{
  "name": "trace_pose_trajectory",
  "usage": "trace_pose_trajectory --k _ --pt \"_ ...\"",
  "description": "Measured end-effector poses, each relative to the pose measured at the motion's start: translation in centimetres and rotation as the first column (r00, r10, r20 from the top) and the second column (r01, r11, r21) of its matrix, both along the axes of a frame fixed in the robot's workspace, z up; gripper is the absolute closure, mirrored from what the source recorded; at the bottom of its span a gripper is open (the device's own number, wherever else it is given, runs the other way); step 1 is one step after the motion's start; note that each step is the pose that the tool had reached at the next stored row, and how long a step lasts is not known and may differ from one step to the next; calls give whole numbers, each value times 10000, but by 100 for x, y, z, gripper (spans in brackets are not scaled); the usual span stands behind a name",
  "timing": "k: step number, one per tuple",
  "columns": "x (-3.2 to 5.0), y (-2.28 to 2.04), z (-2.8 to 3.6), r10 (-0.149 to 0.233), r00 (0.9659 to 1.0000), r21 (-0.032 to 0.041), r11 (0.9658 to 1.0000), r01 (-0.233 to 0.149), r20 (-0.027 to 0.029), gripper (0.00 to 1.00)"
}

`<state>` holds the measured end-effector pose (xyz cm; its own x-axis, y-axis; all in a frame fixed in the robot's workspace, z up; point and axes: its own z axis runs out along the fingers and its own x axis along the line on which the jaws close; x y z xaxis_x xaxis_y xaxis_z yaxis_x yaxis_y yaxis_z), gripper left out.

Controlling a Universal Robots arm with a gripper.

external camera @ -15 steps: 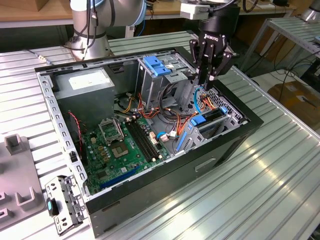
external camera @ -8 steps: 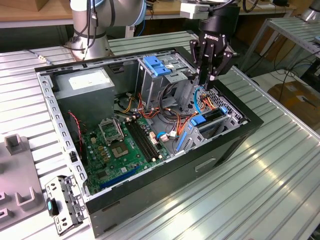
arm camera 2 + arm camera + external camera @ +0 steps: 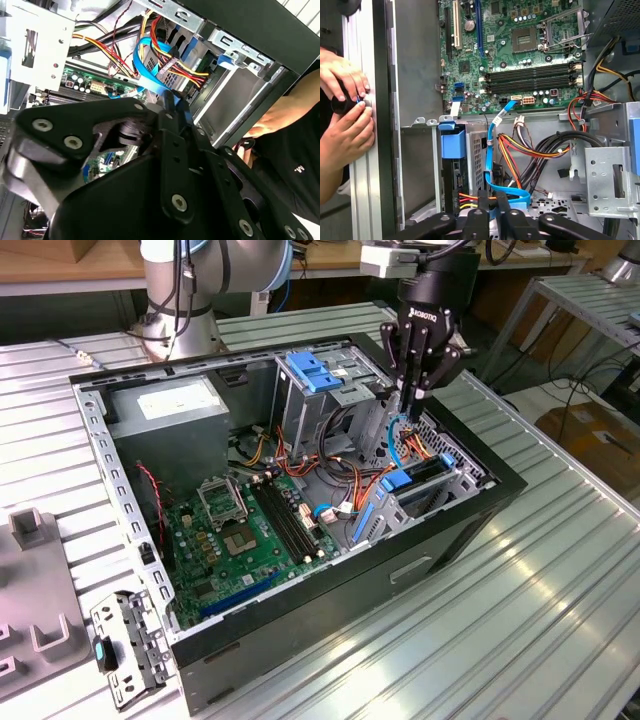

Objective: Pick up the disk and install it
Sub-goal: 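Insert the second disk wire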

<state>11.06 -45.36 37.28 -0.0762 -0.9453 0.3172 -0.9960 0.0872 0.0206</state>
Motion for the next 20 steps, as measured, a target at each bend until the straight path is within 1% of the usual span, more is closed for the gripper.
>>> trace_pose_trajectory --k 2,3,7,9,11,12,13,16,17,20 --pt "0 0 0 0 10000 -1 10000 0 0 84" --pt "0 0 0 0 10000 -1 10000 0 0 89" --pt "0 0 0 0 10000 -6 10000 0 0 89" --pt "0 1 -3 0 10000 -34 10000 0 0 89" --pt "0 2 -5 0 10000 -108 9999 0 0 89" --pt "0 4 -7 1 10000 -158 9999 -1 0 83" --pt "0 4 -8 0 10000 -185 9998 0 0 76" --pt "0 6 -16 0 10000 -302 9995 0 0 76" --pt "1 6 -32 -1 10000 -374 9993 1 0 76" --pt "5 6 -76 -1 10000 -429 9991 1 0 76"
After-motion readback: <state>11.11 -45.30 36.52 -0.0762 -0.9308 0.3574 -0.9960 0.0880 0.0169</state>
